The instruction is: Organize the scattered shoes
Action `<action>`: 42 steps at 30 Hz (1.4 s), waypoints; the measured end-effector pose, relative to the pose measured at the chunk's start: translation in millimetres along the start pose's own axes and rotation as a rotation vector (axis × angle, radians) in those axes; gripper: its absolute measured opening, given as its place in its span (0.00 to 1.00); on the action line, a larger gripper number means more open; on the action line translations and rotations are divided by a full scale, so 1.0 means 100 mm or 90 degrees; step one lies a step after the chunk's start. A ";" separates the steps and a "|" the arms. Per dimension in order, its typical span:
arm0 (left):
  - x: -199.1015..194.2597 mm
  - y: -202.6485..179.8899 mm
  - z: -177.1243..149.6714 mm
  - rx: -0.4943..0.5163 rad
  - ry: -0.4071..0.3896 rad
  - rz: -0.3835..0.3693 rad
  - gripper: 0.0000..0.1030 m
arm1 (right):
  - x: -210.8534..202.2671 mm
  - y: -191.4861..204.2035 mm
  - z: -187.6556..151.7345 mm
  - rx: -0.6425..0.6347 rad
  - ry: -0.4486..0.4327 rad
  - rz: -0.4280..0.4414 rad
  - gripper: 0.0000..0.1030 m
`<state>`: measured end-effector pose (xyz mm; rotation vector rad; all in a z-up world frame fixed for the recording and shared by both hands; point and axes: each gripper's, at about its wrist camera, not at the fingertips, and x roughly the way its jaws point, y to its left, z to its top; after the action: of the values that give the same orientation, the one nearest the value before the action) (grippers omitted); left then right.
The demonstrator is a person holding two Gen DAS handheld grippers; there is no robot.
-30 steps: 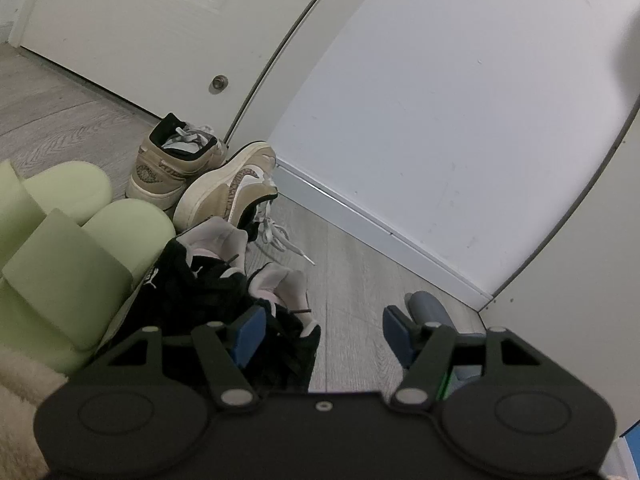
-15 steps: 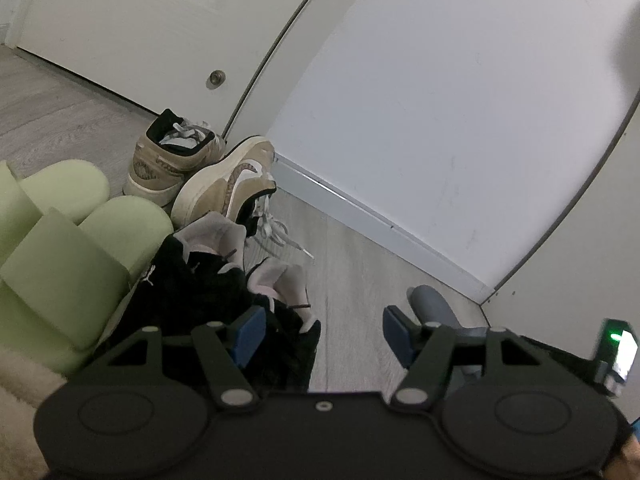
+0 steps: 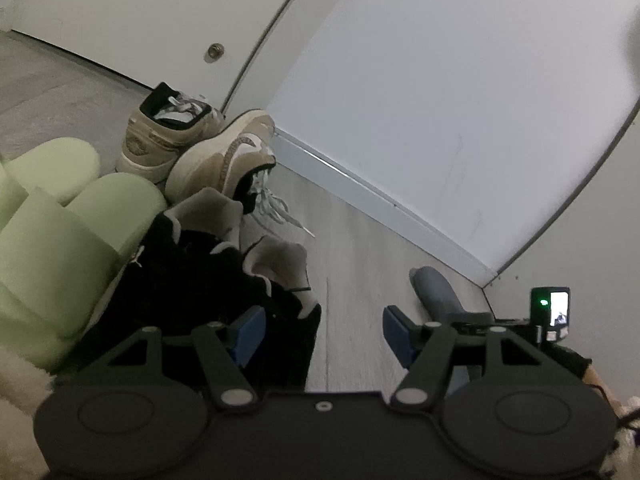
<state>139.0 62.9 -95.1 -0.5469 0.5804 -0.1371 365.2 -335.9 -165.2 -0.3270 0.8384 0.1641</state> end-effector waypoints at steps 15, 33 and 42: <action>0.11 0.00 0.01 0.001 0.028 -0.019 0.64 | 0.27 -0.39 0.06 0.150 0.002 0.065 0.99; 0.02 -0.02 0.01 0.007 0.004 0.008 0.64 | -0.60 0.05 0.25 0.423 -0.079 0.252 0.99; -0.13 -0.01 -0.01 0.005 -0.029 0.025 0.64 | -1.31 1.41 -0.09 0.358 -0.125 0.220 0.97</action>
<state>128.2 65.2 -88.8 -0.5291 0.5448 -0.0901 234.1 -208.6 -103.5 0.3599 0.7074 0.2675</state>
